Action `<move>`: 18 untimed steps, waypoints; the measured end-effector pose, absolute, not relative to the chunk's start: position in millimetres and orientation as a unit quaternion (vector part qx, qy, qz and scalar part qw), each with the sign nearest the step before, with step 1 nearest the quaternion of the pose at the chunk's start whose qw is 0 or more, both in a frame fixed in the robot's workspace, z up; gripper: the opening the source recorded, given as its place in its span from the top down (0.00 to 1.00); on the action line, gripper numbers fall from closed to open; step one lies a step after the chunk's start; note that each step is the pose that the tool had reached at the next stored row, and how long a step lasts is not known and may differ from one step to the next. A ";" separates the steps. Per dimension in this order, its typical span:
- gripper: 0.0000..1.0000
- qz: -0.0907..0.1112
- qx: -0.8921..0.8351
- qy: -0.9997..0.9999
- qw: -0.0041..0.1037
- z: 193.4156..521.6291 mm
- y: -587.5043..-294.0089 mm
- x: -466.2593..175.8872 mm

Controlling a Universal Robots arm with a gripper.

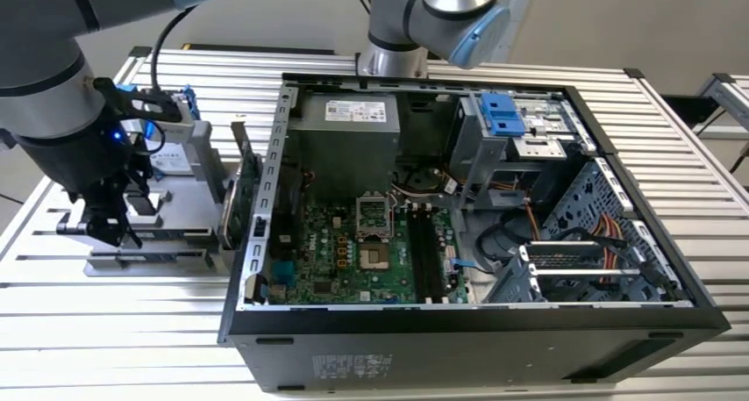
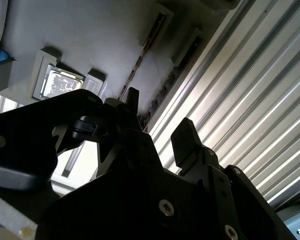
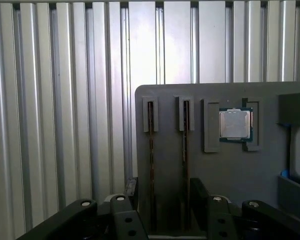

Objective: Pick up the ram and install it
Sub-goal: 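Pick up the ram and move it above insertion slot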

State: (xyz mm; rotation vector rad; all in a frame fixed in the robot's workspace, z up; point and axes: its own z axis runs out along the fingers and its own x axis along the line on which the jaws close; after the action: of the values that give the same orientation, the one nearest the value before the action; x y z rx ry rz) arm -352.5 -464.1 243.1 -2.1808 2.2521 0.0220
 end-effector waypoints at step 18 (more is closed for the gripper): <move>0.00 0.006 -0.717 0.697 0.005 235.1 -464.1 -352.9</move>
State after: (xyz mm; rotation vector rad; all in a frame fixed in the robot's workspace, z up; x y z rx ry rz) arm -352.9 -464.1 235.1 -2.2449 2.1847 0.0181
